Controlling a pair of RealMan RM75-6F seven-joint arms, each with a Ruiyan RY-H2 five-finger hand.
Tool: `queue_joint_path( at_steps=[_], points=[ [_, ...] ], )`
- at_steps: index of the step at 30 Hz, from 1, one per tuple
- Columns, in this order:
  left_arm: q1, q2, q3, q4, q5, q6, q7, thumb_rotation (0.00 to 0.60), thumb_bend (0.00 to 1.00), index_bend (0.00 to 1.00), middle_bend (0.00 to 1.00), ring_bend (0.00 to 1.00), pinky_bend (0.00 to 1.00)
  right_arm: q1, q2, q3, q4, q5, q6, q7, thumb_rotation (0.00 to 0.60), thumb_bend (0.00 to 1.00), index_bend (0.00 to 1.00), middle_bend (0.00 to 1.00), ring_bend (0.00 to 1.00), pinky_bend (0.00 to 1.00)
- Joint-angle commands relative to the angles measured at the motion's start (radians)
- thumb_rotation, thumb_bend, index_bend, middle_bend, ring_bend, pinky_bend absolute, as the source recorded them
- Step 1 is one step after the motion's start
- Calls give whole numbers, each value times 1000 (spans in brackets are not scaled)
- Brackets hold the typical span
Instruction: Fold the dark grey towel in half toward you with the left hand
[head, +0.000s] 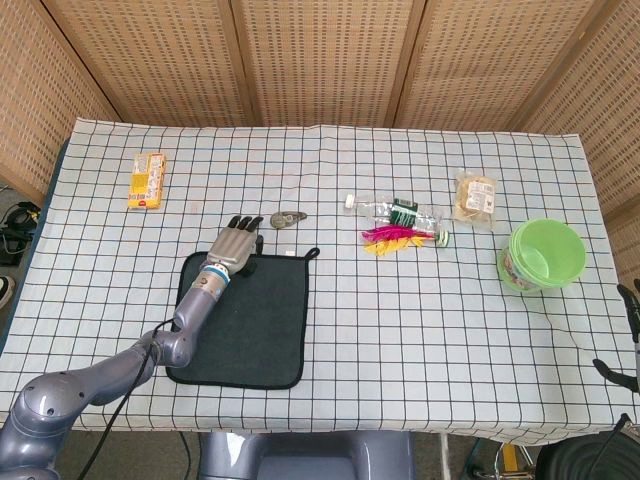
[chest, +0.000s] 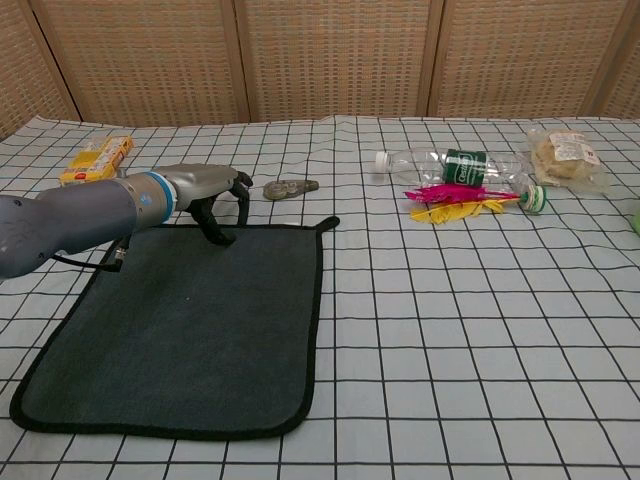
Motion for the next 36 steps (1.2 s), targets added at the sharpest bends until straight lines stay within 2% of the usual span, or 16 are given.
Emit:
queue_joint_path(
  at_steps=[1,9,13,22,29,36],
  points=[
    [1,1,-2,-3,-4,2,0,600,394,479,0,0,0,1,0,0,0,-2,0,1,600,0,0,0,0,0],
    [8,13,-3,-30,-6,20,1,600,394,529,0,0,0,0,1,-1,-1,-4,2,4,600,0,0,0,0,0],
    [12,21,-3,-50,-10,27,4,600,426,556,0,0,0,0,3,-2,-3,-7,3,7,600,0,0,0,0,0],
    [25,65,4,-142,-29,53,34,600,430,603,0,0,0,-1,8,-4,-7,-16,7,17,600,0,0,0,0,0],
    [52,148,22,-319,-69,119,106,600,430,612,0,0,0,-3,13,-7,-13,-30,14,23,600,0,0,0,0,0],
    [88,240,74,-531,-98,217,200,600,429,614,0,0,0,-6,15,-13,-17,-43,21,23,600,0,0,0,0,0]
  ],
)
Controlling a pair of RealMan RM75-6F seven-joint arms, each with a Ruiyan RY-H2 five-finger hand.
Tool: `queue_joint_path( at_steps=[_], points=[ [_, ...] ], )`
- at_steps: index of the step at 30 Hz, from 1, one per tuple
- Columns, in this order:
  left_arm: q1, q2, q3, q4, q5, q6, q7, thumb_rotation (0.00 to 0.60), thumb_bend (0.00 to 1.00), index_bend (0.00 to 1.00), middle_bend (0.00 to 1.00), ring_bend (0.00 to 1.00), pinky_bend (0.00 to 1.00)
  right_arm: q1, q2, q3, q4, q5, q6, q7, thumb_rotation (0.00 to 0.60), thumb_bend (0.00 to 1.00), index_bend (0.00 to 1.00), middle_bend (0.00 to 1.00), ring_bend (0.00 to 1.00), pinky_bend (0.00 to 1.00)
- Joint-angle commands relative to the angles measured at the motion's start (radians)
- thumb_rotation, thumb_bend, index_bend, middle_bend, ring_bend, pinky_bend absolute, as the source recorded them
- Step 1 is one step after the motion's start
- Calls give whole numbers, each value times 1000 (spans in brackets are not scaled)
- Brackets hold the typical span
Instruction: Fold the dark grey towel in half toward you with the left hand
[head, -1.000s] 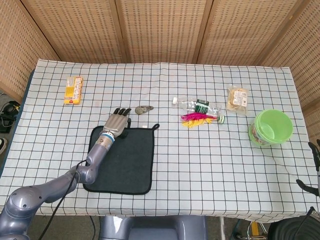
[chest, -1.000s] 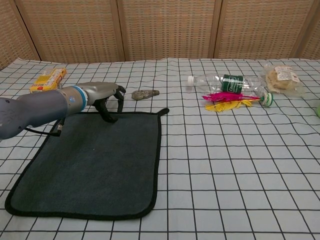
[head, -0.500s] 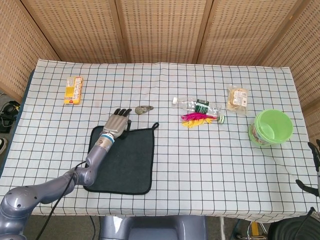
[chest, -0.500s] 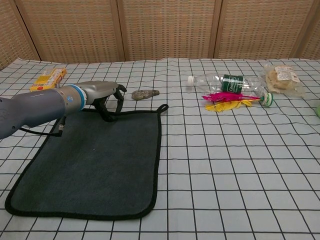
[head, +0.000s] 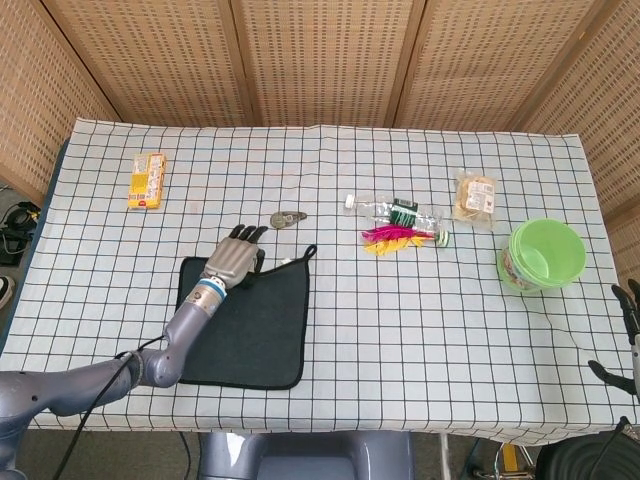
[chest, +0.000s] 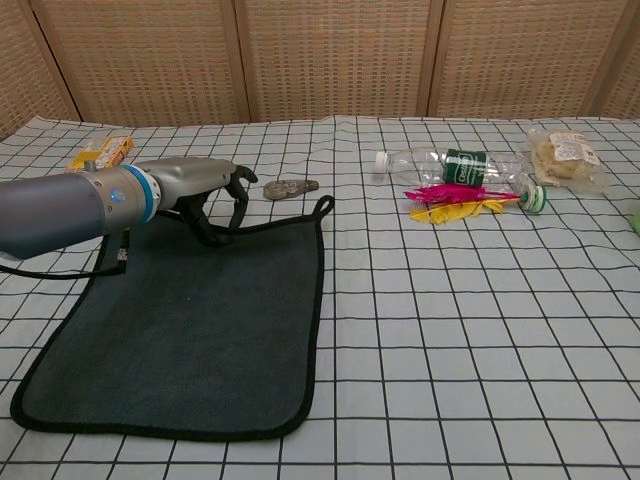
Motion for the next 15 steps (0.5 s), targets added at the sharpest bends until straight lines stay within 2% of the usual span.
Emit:
queue_joint_path(
  at_steps=[1,8,15],
  points=[
    [33,64,46,-126,-17,72,64,600,429,615,0,0,0,-1,1,-1,-1,-2,2,0,600,0,0,0,0,0],
    [108,115,130,-293,69,184,77,600,430,619,0,0,0,-3,6,-3,-6,-6,6,4,600,0,0,0,0,0],
    [128,156,174,-393,56,219,142,600,429,619,0,0,0,-7,11,-3,-8,-12,15,18,600,0,0,0,0,0]
  ],
)
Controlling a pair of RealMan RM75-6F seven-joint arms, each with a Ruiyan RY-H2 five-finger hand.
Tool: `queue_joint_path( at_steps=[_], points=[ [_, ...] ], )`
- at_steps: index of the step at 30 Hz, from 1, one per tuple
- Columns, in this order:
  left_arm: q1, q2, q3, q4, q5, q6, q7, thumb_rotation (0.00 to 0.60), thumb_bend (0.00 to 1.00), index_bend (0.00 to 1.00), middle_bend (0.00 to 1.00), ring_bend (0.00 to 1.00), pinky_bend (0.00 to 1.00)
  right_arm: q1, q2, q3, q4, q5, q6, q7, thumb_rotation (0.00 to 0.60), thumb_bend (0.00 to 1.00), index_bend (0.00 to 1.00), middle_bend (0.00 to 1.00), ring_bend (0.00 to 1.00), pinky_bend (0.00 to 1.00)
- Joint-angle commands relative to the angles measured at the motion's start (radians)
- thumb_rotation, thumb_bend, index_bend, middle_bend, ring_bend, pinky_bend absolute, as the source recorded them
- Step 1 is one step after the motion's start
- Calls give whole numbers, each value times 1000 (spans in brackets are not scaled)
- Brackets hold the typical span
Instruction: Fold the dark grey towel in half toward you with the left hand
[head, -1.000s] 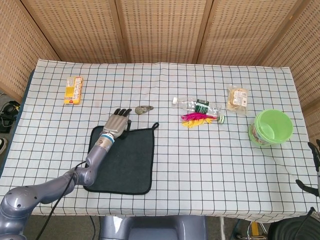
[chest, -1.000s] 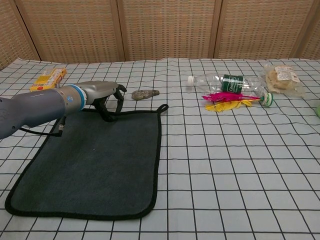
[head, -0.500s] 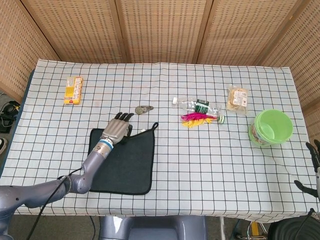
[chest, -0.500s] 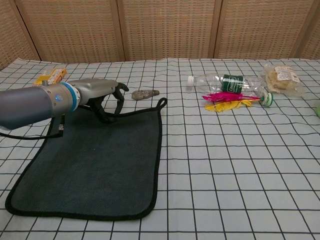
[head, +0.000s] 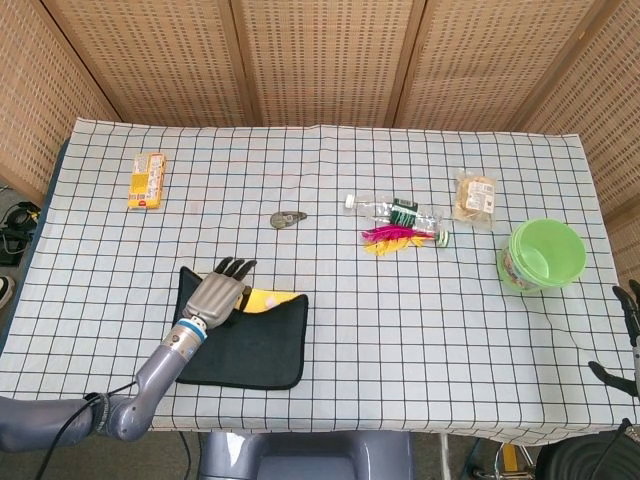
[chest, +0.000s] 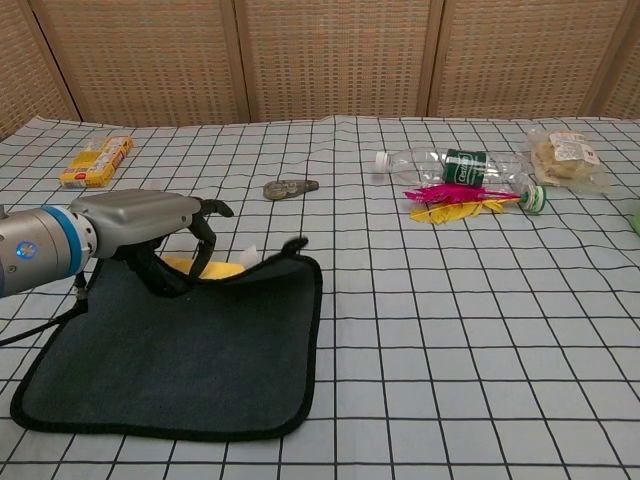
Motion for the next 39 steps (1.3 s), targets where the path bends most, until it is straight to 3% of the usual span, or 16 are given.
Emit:
queue_joint_path(
  at_steps=[1,21,39],
  points=[
    [9,24,24,-50,-9,21,44,600,429,619,0,0,0,-2,2,-1,-1,-3,3,3,600,0,0,0,0,0],
    [27,40,145,-241,-31,120,260,600,433,610,0,0,0,-11,15,-3,-3,-14,17,35,600,0,0,0,0,0],
    [36,19,177,-286,-28,126,304,600,438,607,0,0,0,-12,18,-5,-7,-16,16,38,600,0,0,0,0,0]
  ],
)
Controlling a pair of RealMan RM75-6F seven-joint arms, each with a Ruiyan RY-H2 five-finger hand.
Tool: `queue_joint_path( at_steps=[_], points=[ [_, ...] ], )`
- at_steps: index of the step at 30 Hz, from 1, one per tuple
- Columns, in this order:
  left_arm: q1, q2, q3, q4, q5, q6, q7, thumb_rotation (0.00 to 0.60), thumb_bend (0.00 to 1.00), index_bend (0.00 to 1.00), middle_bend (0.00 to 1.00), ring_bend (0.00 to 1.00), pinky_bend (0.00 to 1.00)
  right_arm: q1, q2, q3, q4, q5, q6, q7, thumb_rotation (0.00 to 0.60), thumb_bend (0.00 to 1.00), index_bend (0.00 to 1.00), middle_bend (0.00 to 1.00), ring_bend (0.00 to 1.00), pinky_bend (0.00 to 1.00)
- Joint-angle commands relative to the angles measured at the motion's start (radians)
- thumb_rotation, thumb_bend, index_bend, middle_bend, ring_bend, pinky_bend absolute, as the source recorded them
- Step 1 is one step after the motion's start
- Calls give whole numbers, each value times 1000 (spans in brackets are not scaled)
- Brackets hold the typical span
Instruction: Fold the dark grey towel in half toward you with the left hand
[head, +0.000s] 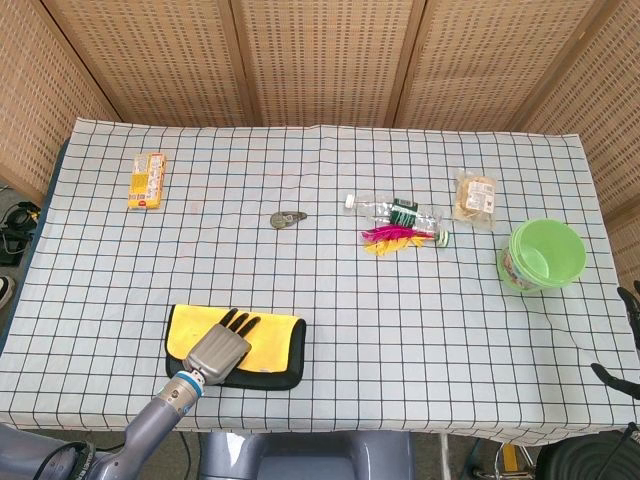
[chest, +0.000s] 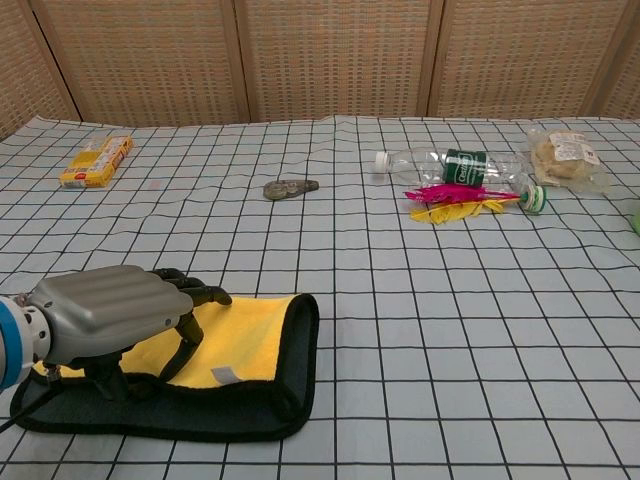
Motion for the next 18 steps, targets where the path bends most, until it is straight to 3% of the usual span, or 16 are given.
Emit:
queue_joint_path(
  at_steps=[1,18],
  points=[
    [1,0,3,-5,-1,2,4,600,438,607,0,0,0,0,0,0,0,0,0,0,600,0,0,0,0,0],
    [-4,-16,17,-41,-28,2,33,600,439,607,0,0,0,-2,5,-1,-2,-2,2,10,600,0,0,0,0,0]
  ],
)
